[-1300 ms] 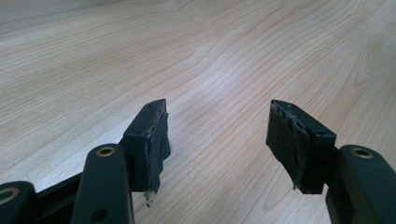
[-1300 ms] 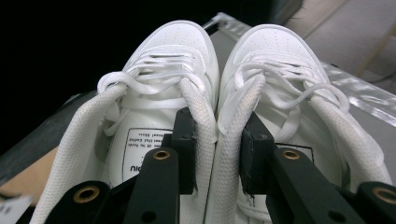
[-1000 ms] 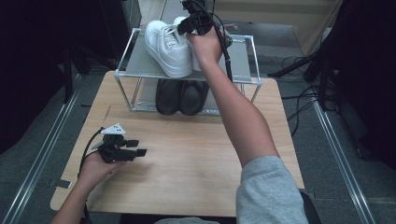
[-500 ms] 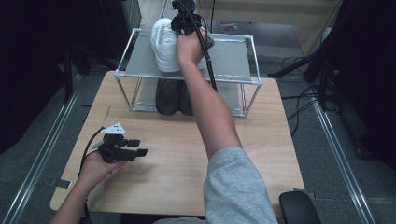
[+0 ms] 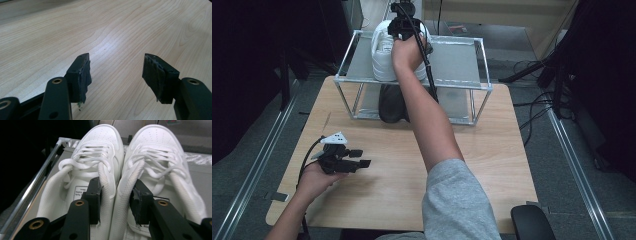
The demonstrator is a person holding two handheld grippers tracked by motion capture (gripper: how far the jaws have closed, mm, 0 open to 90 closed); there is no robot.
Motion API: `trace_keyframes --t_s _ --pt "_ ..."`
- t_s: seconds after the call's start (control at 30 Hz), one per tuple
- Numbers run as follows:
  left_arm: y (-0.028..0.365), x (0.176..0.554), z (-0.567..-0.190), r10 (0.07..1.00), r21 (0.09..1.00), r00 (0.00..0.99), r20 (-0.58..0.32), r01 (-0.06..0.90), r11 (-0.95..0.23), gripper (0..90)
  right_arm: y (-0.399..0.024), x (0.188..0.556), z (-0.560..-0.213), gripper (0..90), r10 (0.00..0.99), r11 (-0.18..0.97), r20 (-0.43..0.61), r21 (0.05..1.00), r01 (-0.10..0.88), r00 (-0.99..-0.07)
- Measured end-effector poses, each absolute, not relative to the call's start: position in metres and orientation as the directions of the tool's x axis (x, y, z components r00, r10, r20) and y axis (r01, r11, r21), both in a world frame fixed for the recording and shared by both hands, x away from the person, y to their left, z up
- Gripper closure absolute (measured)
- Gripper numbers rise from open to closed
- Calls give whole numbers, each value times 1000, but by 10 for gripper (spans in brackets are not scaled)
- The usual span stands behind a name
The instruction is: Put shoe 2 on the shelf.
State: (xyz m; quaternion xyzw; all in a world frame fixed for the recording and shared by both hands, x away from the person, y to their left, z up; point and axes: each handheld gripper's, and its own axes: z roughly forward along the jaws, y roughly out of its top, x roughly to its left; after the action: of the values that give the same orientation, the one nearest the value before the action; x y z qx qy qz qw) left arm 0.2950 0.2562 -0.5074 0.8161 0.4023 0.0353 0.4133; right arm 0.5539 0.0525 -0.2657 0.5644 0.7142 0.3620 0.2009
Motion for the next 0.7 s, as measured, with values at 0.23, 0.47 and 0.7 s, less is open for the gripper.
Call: trace_keyframes --t_s 0.23,0.47,0.7 --pt "252 296 -509 683 695 679 -269 628 -351 394 37 551 -268 581 933 90 169 746 660 -319" --pt "251 297 -510 683 691 680 -267 629 -356 393 32 547 -266 537 922 119 158 754 647 -354" --pt "249 299 -510 680 685 685 -264 629 -367 392 19 540 -261 514 905 114 188 757 644 -382"
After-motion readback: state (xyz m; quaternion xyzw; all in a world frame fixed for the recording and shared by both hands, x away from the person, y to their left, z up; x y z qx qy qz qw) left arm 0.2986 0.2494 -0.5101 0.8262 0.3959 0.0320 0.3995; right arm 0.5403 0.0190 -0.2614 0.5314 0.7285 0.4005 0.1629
